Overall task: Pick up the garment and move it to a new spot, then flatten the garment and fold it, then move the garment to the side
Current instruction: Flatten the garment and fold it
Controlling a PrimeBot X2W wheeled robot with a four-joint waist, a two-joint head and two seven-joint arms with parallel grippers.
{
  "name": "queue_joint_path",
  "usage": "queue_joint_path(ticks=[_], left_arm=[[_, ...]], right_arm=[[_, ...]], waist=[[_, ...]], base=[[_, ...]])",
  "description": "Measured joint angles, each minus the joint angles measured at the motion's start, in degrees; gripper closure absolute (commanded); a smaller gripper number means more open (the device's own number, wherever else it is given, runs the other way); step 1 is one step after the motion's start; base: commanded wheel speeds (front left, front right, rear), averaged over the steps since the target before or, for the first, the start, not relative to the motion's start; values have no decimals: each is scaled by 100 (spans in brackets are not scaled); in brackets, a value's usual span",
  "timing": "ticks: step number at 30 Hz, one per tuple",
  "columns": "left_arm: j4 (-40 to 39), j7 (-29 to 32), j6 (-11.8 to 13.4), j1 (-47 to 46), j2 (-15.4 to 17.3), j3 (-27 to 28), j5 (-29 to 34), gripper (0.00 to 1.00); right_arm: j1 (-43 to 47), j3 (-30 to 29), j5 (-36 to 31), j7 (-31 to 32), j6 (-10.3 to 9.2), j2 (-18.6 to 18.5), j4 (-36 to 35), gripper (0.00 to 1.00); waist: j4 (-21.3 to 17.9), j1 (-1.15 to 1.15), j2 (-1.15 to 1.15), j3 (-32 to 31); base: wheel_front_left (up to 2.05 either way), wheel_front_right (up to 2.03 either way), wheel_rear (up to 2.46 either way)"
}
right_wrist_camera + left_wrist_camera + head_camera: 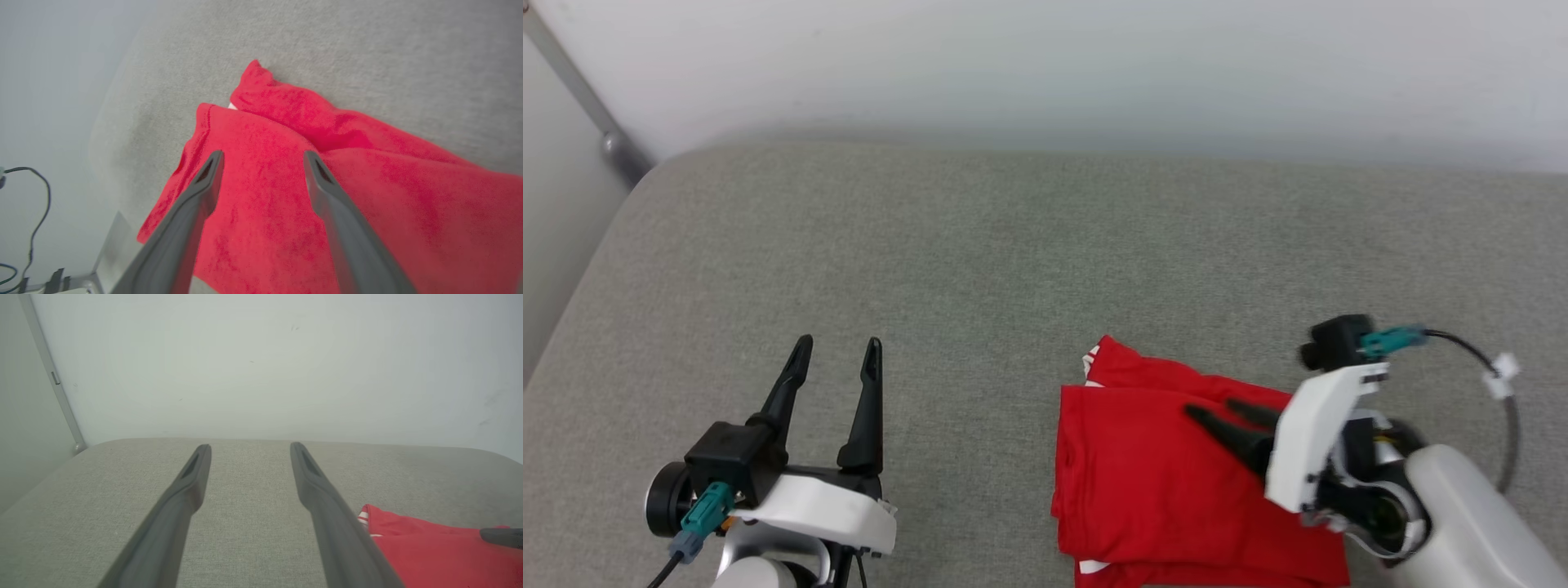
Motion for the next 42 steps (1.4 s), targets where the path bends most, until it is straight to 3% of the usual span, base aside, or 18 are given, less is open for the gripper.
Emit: queue_joint_path(ticks=[5,10,15,20,29,42], left_arm=[[14,-5,59,154,21,23,-52,0],[-5,3,131,278,87,76,-63,0],[-66,14,197,488,147,136,-122,0],[-142,64,267,639,226,145,-132,0],[-140,140,405,865,338,123,-70,0],[-64,167,463,904,404,54,10,0]], right_arm=[[323,-444,-1057,-679,0,-434,-210,0],[778,-1363,-2004,-1274,0,-665,-512,0],[1316,-2146,-2681,-1737,0,-393,-982,0],[1673,-2524,-3132,-2210,0,-129,-1599,0],[2252,-2503,-3596,-3038,0,255,-2580,0],[3074,-2599,-3904,-2943,0,724,-3218,0]], waist=[[-143,0,0,-156],[-315,0,0,-304],[-477,0,0,-464],[-585,0,0,-603],[-622,0,0,-756],[-675,0,0,-794]], base=[[0,0,0],[0,0,0],[0,0,0],[0,0,0],[0,0,0],[0,0,0]])
